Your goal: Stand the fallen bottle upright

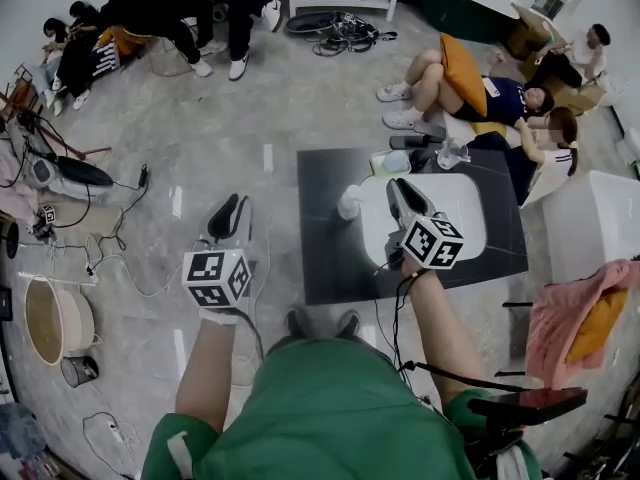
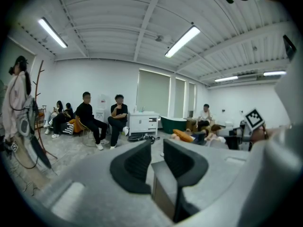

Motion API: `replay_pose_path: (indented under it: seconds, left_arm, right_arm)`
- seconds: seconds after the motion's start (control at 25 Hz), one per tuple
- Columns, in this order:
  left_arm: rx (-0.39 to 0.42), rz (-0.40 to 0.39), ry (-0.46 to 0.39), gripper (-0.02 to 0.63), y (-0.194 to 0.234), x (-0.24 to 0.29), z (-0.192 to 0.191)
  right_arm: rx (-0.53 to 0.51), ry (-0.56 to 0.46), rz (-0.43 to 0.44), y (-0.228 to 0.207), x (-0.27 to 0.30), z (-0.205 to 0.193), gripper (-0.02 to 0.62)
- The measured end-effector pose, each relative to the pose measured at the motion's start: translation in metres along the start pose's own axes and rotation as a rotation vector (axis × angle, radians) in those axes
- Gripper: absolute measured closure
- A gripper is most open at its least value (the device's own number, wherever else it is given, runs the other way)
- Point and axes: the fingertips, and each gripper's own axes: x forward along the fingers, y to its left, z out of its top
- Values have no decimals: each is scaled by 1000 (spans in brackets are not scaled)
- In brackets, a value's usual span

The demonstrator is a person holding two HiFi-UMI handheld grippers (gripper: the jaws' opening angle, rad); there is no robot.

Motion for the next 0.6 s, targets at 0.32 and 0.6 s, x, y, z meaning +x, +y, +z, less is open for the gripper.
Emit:
replay_pose_path:
  seconds: [0.32,0.6]
  left_arm:
    - [31,-26,-63,526,-12,2,32]
    - [71,-52,-116,526,-30,7,58]
  right_arm:
    - [-355,-103,17,57,-39,54,528]
    - [-582,-229,-3,91,-70,89,555]
